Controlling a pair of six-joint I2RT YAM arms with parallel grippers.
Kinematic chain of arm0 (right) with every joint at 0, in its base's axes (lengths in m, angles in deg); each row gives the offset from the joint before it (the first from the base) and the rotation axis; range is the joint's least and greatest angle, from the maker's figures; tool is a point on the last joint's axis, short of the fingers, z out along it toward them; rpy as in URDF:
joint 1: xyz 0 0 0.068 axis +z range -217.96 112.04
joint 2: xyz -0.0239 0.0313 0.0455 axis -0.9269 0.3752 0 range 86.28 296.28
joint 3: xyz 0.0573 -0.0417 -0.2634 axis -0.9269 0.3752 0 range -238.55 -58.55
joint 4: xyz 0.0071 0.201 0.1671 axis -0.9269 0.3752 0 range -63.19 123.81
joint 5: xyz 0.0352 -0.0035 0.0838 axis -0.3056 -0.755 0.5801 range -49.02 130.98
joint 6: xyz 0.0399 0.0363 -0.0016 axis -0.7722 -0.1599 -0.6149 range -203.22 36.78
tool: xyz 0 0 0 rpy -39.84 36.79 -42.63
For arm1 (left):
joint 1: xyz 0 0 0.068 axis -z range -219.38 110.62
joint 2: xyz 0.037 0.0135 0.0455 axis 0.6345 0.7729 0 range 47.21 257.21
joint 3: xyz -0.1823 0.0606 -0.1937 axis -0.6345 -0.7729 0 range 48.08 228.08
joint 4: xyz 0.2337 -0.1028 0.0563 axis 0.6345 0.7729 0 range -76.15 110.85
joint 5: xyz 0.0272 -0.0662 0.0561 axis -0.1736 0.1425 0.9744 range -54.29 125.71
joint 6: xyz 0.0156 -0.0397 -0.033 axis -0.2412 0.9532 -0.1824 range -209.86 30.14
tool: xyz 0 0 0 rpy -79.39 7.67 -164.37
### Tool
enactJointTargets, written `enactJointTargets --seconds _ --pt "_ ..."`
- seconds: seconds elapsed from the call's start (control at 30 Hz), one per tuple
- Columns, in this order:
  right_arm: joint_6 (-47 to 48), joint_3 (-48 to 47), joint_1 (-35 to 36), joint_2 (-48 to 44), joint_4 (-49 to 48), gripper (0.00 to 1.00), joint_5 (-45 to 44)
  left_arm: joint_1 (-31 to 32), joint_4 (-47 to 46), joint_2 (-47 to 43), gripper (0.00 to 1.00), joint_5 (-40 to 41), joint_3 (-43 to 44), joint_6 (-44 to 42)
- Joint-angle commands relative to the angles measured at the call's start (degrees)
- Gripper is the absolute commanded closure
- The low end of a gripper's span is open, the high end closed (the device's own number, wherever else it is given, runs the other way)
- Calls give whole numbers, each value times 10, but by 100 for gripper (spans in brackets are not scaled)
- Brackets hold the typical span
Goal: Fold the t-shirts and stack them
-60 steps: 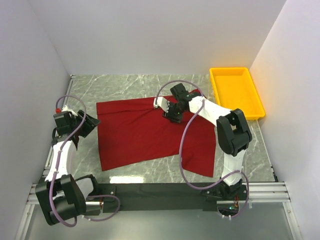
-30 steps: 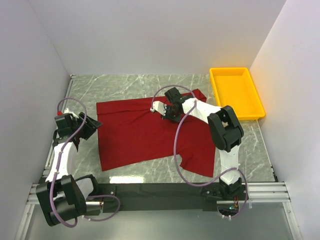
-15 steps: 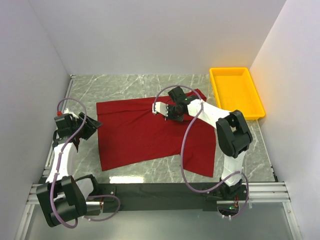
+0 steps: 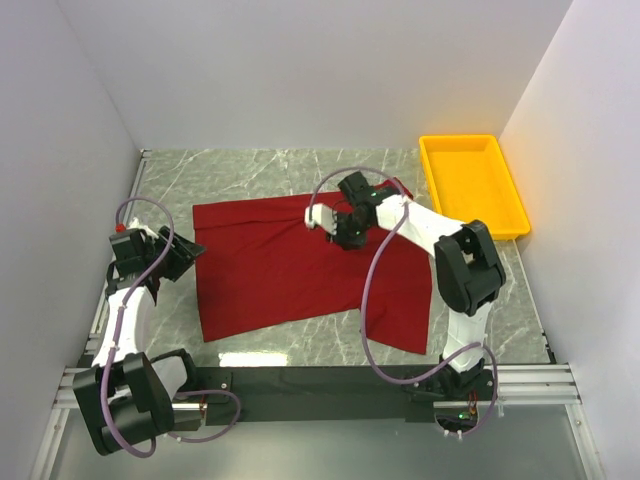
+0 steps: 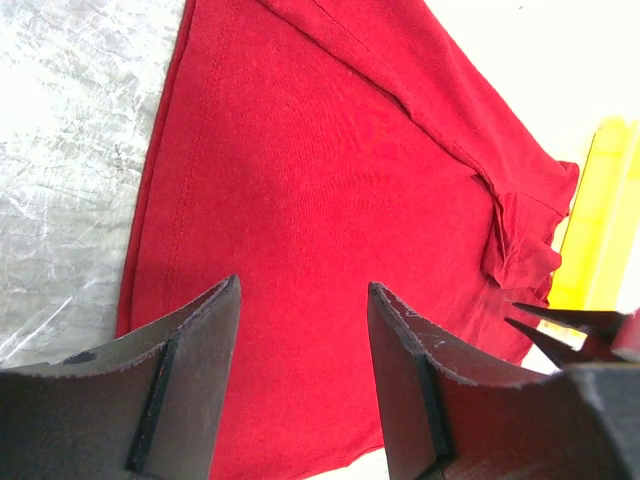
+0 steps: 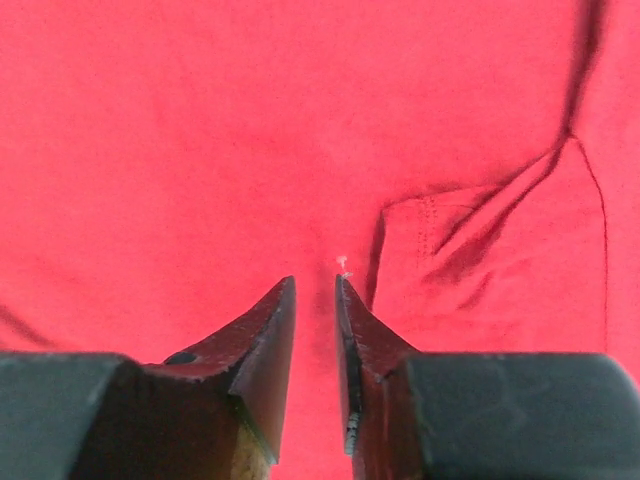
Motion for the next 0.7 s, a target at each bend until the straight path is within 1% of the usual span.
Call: enactJointTargets --seconds 0.0,0.03,0.07,0.1,0.13,0.17,0.23,0.27,0.33,0.37,0.43,0.47,0.6,0.67 --pt "-101 -59 -53 -50 29 70 103 -4 -1 -21 41 -11 9 3" --pt "-114 -60 -67 -60 47 67 118 -5 11 -24 40 -18 15 5" --pt "-123 -41 -78 -87 53 66 131 -5 20 -28 40 -22 17 10" --pt "-127 -23 -86 -103 58 65 136 -6 29 -30 39 -28 18 22" --pt "-123 0 -104 -142 66 63 129 -5 57 -30 39 -31 22 31" --pt "-117 52 -112 -163 68 61 124 -6 72 -28 39 -37 22 40" --pt "-91 110 -140 -224 70 58 103 -6 122 -24 39 -41 17 64" --pt "-82 161 -153 -242 71 57 96 -6 140 -23 39 -42 12 72" --pt "-62 202 -181 -281 80 56 74 -6 165 -22 39 -49 -4 95" --pt "-52 229 -216 -291 87 56 70 -6 190 -23 39 -51 -8 98" --pt "-23 258 -249 -320 101 55 61 -5 215 -31 39 -47 -12 99" --pt "-12 281 -276 -327 105 55 59 -6 225 -33 39 -43 -13 100" --pt "18 330 -310 -344 107 53 34 -3 283 -42 38 -15 -17 106" --pt "8 347 -327 -340 87 53 28 6 300 -33 38 -1 -18 109"
